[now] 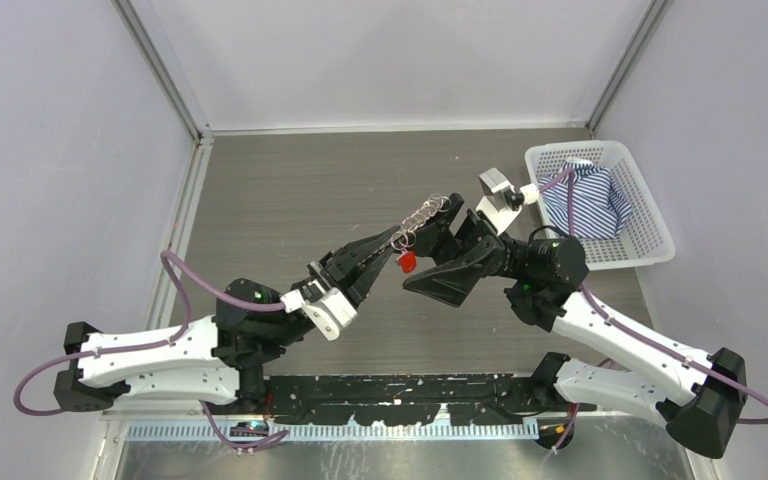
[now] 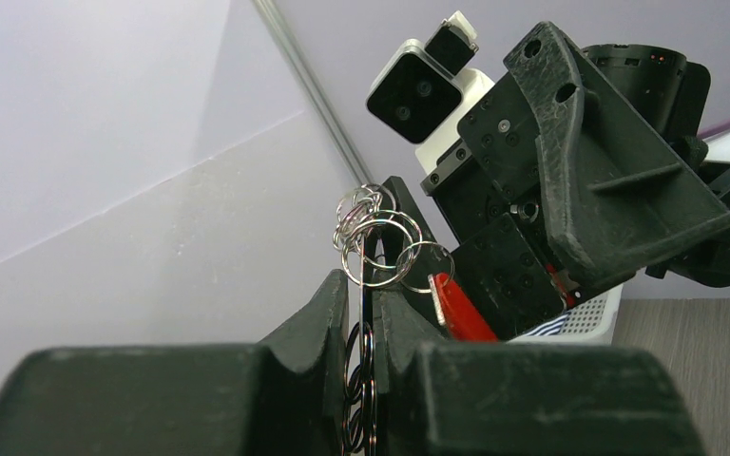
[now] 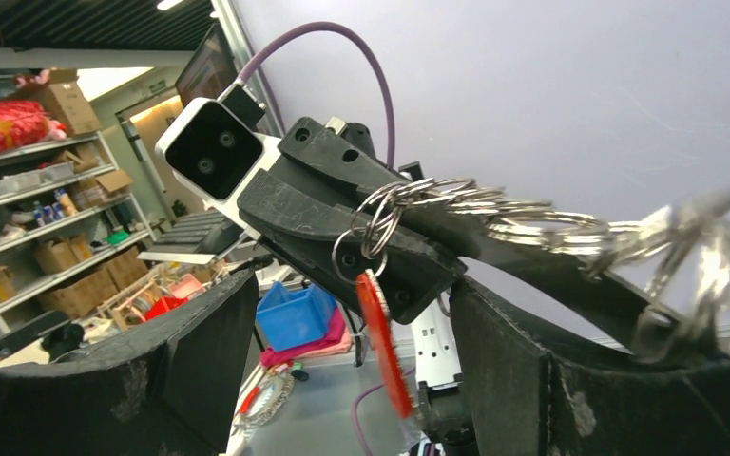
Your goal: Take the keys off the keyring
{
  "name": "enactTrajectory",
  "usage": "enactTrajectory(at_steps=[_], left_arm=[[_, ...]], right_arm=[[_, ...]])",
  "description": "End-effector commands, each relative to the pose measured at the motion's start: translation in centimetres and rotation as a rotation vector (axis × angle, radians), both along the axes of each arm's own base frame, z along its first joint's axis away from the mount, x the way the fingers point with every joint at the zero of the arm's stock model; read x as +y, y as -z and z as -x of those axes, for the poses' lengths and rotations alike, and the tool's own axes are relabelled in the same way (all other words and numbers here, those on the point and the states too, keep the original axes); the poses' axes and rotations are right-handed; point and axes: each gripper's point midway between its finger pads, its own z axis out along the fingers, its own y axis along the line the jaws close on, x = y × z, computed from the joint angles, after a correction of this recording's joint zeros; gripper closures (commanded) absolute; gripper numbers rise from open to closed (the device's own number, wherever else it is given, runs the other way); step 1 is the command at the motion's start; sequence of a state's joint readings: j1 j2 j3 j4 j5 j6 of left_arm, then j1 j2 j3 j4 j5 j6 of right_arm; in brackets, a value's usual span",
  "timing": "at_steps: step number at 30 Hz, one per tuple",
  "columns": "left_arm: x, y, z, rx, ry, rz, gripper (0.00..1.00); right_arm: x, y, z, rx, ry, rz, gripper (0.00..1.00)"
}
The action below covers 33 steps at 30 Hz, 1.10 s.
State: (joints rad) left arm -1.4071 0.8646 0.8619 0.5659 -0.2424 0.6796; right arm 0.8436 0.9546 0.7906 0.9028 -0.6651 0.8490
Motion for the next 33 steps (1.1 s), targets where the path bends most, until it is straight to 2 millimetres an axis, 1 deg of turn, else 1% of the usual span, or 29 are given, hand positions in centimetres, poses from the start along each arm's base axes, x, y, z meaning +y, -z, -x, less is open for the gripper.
enactTrajectory(at_steps=[1, 4, 9, 13, 24, 28, 30, 31, 33], left_arm=[[0.7, -2.8, 0.9, -0.007, 0.045, 0.086, 1.00], [0.6, -2.7, 0.9, -0.005, 0.049, 0.085, 1.00], [0.6, -2.5, 0.9, -0.003, 0.050, 0.082, 1.00], [0.3, -2.2, 0.8, -0.002, 0.046, 0.073, 1.00], [0.1, -1.6, 0.5, 0.006, 0.030, 0.059, 1.00], [-0.1, -1.3, 0.4, 0.006, 0.026, 0.055, 0.99], [-0.1, -1.2, 0.3, 0.005, 0.021, 0.052, 1.00], [-0.1, -1.1, 0.2, 0.005, 0.015, 0.049, 1.00], [-0.1, -0.8, -0.1, 0.008, -0.007, 0.044, 1.00]], right_arm=[[-0.2, -1.2, 1.2, -0.034, -0.034, -0.041, 0.22], [-0.1, -1.0, 1.0, -0.022, -0.022, -0.038, 0.24], [-0.3, -1.4, 0.8, -0.001, -0.010, -0.061, 0.24], [-0.1, -1.3, 0.8, 0.016, -0.020, -0.068, 0.26], [0.2, -1.4, 1.0, 0.035, -0.029, -0.065, 0.37], [0.3, -1.0, 1.0, 0.047, -0.023, -0.049, 0.42], [0.3, -1.0, 0.9, 0.052, -0.014, -0.043, 0.48], [0.2, -1.0, 0.9, 0.054, -0.011, -0.041, 0.53], [0.2, -0.9, 1.0, 0.065, -0.009, -0.032, 0.70]])
